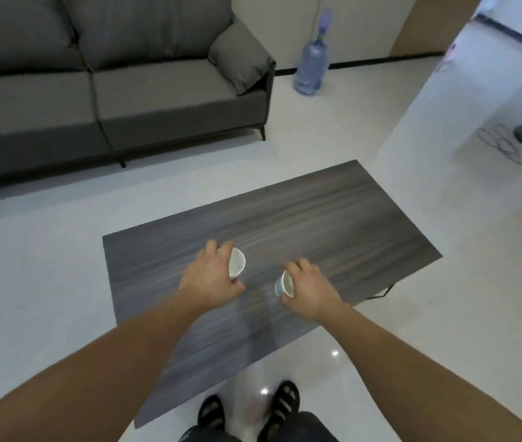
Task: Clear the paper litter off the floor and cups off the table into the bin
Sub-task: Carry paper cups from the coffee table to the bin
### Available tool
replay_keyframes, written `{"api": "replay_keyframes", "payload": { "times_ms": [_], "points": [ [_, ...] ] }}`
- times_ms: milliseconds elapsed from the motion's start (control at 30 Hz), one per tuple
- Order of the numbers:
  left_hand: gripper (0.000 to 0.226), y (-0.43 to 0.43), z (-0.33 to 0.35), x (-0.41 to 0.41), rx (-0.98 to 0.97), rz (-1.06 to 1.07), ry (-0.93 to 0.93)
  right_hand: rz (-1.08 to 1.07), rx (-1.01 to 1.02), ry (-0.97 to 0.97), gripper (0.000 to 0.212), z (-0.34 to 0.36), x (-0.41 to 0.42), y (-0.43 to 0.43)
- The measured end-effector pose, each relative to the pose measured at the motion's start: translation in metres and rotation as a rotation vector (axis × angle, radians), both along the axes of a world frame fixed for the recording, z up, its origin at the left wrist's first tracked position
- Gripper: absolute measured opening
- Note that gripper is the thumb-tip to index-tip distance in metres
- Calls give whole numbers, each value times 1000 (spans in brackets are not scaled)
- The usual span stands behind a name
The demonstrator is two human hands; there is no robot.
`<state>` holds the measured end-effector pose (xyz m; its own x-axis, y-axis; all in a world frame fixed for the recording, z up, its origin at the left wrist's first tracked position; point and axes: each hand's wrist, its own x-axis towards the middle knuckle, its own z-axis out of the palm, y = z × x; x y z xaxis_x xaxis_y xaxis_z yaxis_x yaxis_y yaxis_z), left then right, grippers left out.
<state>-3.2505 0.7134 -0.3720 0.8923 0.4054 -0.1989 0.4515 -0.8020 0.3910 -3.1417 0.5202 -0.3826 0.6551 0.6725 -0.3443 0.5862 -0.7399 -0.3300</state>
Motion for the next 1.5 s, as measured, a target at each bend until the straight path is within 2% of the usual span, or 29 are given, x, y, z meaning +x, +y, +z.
{"api": "replay_keyframes", "payload": {
  "times_ms": [233, 333, 500, 633, 867, 1167, 1500],
  "points": [
    [62, -166, 22, 76, 56, -394, -2, -356, 47, -49, 62, 18, -6, -194],
    [64, -268, 23, 104, 54, -536, 4, -535, 43, -56, 64, 23, -18, -301],
    [84, -463, 26, 138, -14, -876, -36, -891, 24, -58, 69, 36, -55, -489],
    [80, -590, 41, 153, -66, -1061, -112, -1086, -5, -103, 67, 51, -76, -596],
    [78, -736, 42, 192, -63, -1289, -129, -1348, -9, -72, 68, 52, -80, -713],
    [78, -908, 41, 282, -79, -1541, -123, -1623, -48, -77, 69, 61, -37, -842],
    [76, -1096, 44, 313, -100, -1757, -140, -1806, -54, -73, 70, 56, -13, -978]
  ]
}}
